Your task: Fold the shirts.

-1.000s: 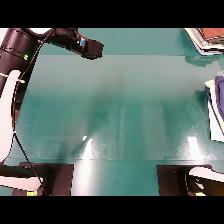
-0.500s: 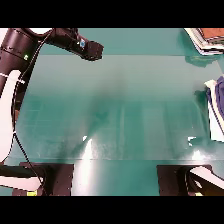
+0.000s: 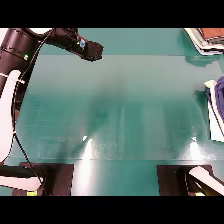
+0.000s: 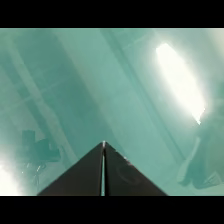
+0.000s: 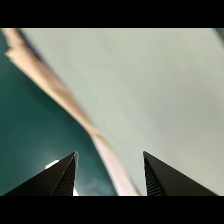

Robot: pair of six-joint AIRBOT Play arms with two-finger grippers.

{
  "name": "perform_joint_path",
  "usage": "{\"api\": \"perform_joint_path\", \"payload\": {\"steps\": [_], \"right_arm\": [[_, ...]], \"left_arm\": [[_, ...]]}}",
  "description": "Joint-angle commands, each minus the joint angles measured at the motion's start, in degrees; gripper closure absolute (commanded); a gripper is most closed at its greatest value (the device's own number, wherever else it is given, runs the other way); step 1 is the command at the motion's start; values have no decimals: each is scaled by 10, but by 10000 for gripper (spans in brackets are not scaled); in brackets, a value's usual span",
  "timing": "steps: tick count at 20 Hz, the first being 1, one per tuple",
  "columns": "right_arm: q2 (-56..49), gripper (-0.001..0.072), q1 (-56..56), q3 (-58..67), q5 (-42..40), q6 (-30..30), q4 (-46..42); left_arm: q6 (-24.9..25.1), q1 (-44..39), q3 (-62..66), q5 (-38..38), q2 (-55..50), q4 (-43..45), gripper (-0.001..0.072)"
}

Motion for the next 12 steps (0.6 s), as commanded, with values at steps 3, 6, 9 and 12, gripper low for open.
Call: {"api": "perform_joint_path", "payload": {"steps": [3, 6, 9, 12], "right_arm": [[-7, 235, 287, -1, -76, 1, 58], [-28, 286, 402, -1, -82, 1, 59], [-48, 539, 473, -1, -80, 0, 59], [-55, 695, 498, -1, -81, 0, 59]], "left_arm": [[0, 0, 0, 17, 0, 0, 679], [0, 0, 0, 26, 0, 0, 679], [0, 0, 0, 26, 0, 0, 679], [0, 0, 0, 26, 0, 0, 679]]}}
